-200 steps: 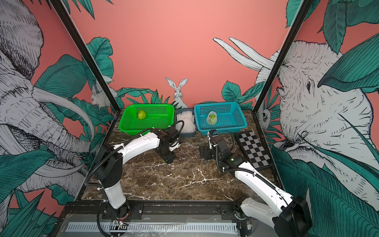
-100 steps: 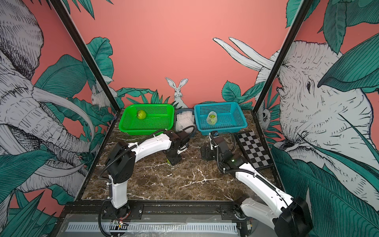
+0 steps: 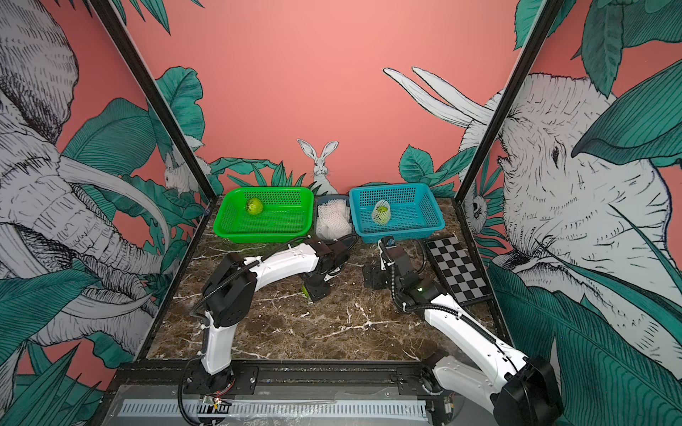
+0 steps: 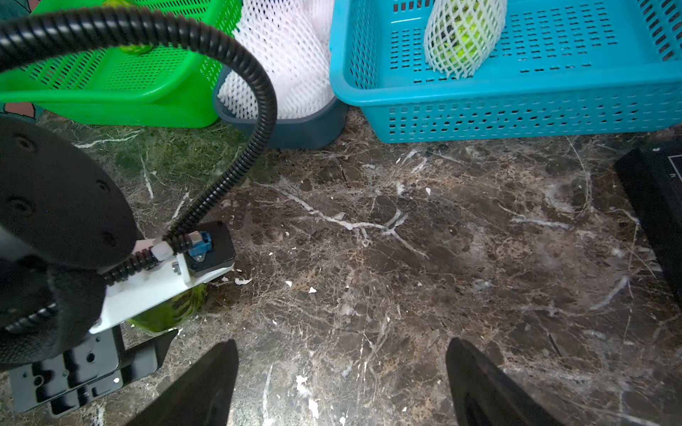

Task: Sleeve custard apples in foam nets
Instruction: Place the custard apple at the center of the board.

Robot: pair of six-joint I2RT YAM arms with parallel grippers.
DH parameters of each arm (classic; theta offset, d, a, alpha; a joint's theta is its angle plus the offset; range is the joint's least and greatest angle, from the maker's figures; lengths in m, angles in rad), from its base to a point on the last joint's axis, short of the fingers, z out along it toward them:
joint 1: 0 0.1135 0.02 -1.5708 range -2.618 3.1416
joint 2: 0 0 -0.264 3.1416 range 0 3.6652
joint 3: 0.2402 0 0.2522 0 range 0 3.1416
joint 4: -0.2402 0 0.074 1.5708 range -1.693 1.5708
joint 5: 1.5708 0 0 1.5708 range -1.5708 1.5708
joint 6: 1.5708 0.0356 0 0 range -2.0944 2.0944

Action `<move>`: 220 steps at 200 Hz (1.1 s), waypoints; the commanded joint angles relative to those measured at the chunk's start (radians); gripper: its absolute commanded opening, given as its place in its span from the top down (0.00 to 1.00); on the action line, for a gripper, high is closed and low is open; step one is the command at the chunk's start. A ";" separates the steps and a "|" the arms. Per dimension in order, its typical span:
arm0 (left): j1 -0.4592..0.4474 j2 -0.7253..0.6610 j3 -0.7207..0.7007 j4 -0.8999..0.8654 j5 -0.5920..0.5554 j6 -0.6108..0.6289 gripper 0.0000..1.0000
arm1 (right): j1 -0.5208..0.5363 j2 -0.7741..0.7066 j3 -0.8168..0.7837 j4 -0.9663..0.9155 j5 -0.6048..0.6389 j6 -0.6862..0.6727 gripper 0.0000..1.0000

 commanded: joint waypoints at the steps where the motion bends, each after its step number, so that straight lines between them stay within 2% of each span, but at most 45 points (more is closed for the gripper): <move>1: -0.003 -0.018 0.031 -0.028 -0.007 -0.001 0.14 | -0.009 -0.018 -0.003 0.022 -0.002 0.010 0.10; 46: -0.005 -0.059 0.060 -0.021 0.045 -0.011 0.13 | -0.014 -0.024 -0.001 0.023 -0.004 0.009 0.10; 88: -0.005 -0.052 0.065 -0.017 0.058 -0.018 0.20 | -0.018 -0.033 -0.009 0.021 -0.002 0.011 0.10; 139: -0.006 -0.064 0.080 0.021 0.086 -0.034 0.17 | -0.023 -0.031 -0.023 0.036 -0.016 0.027 0.10; 220: -0.013 -0.080 0.106 0.053 0.137 -0.062 0.18 | -0.031 -0.038 -0.027 0.033 -0.019 0.029 0.10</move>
